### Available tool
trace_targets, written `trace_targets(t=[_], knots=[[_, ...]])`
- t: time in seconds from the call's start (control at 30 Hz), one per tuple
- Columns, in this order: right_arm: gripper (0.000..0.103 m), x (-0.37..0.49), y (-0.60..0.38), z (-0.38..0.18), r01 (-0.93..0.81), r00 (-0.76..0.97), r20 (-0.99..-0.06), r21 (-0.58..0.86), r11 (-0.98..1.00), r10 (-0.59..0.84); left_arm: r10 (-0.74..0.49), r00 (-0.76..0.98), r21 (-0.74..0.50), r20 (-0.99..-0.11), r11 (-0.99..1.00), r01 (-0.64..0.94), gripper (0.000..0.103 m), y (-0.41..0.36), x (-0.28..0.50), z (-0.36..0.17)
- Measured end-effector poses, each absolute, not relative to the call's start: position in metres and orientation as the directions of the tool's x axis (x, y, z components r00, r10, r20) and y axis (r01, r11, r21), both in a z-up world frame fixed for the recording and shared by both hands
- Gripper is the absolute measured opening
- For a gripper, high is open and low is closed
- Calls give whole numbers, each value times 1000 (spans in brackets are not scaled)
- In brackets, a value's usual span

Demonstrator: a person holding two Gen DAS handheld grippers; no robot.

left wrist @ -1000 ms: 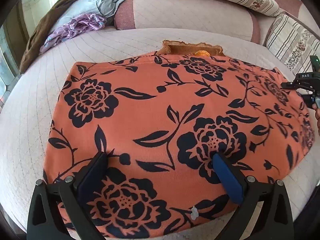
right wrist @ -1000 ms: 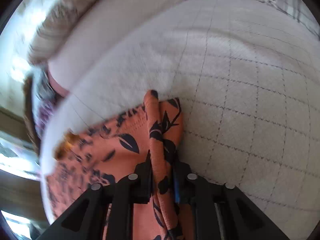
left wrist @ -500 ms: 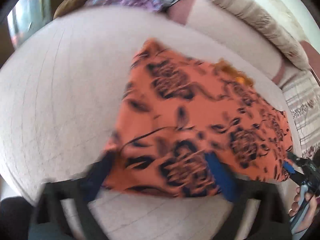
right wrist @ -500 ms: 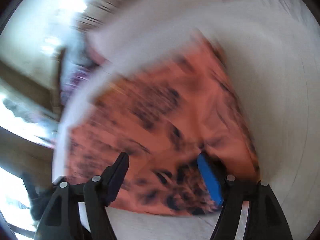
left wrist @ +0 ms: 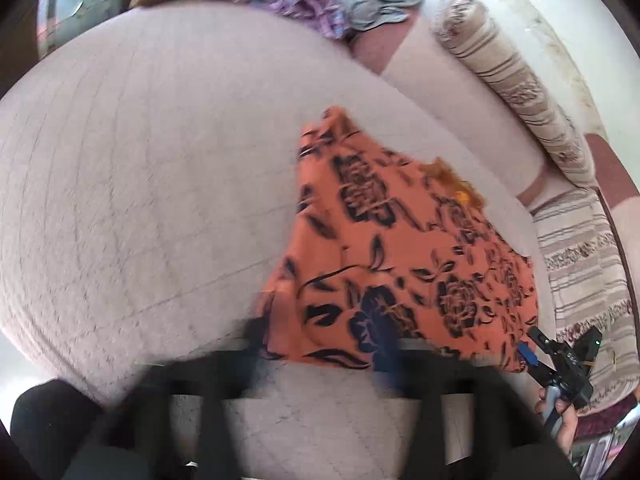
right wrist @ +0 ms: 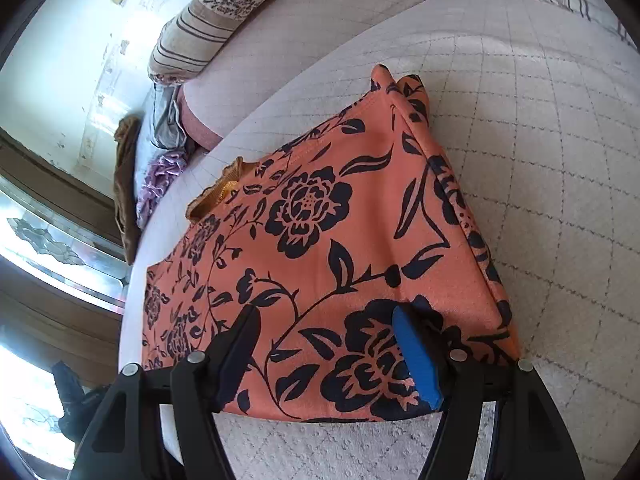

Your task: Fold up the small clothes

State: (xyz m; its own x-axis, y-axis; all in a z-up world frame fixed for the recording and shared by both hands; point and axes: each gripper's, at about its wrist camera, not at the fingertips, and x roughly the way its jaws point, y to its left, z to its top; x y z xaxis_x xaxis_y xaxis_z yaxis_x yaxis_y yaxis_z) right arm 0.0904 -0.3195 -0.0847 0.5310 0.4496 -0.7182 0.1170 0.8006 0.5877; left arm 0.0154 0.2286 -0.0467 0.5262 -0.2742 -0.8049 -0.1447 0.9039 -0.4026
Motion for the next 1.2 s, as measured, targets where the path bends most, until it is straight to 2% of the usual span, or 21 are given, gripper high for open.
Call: trace_targets(t=[0.03,0.07,0.1,0.17,0.3,0.33,0.37,0.4,0.53,0.57,0.6,0.67,0.77,0.83,0.87,0.9,0.97,1.0,1.03,1.13,1.2], knots=[[72,90,-320,-85,117,533,-714,593,797,453,-236,542,-367,-807,919,-146,90,226,15,-48],[73,90,-320,-86,116,534,-713,594,796,454,-181,522,-298,-833,943,-148,74,221,17,-58],[73,90,-320,-86,114,535,-712,594,796,454,-158,463,-258,-872,953,-161,12,219,20,-72],[73,89,-322,-86,106,538,-709,595,797,457,-242,437,-362,-866,907,-217,14,232,15,-90],[73,87,-326,-87,96,545,-693,611,786,472,-225,469,-341,-854,923,-177,17,226,26,-61],[73,87,-326,-88,97,548,-690,614,783,473,-227,480,-343,-848,924,-170,32,225,32,-56],[73,87,-326,-88,99,550,-690,614,783,471,-229,504,-349,-833,924,-158,56,225,43,-49],[74,87,-326,-87,101,552,-690,612,784,468,-221,534,-349,-816,925,-152,67,224,52,-43],[75,86,-322,-86,88,554,-696,594,799,456,-226,546,-328,-807,940,-95,66,214,118,-50],[75,85,-321,-85,86,554,-697,593,801,456,-182,521,-275,-834,956,-106,42,214,129,-62],[75,85,-322,-85,86,555,-694,596,799,458,-128,479,-214,-868,968,-129,9,214,137,-74],[75,84,-323,-85,88,555,-690,604,792,464,-152,433,-271,-888,935,-228,12,228,145,-99],[75,82,-326,-85,94,555,-682,621,778,477,-152,479,-284,-865,934,-218,14,225,143,-79],[75,83,-328,-86,98,557,-676,630,770,482,-160,530,-304,-832,933,-195,45,222,144,-63],[75,83,-328,-86,100,557,-677,629,771,480,-163,544,-307,-823,934,-184,72,220,150,-59],[75,84,-327,-86,101,557,-681,623,775,475,-153,555,-299,-818,937,-183,78,219,153,-57],[76,84,-325,-85,94,556,-687,612,786,468,-121,547,-257,-828,950,-178,76,216,175,-65],[76,83,-325,-85,92,556,-686,612,785,469,-80,494,-192,-866,965,-180,49,213,194,-79],[75,83,-326,-85,92,556,-684,616,783,472,-29,437,-128,-899,972,-199,33,214,206,-94],[75,83,-328,-85,99,556,-677,630,770,482,-90,435,-234,-896,928,-289,35,229,213,-96],[75,82,-330,-84,101,551,-676,636,765,489,-67,484,-231,-872,930,-287,36,227,202,-82]])
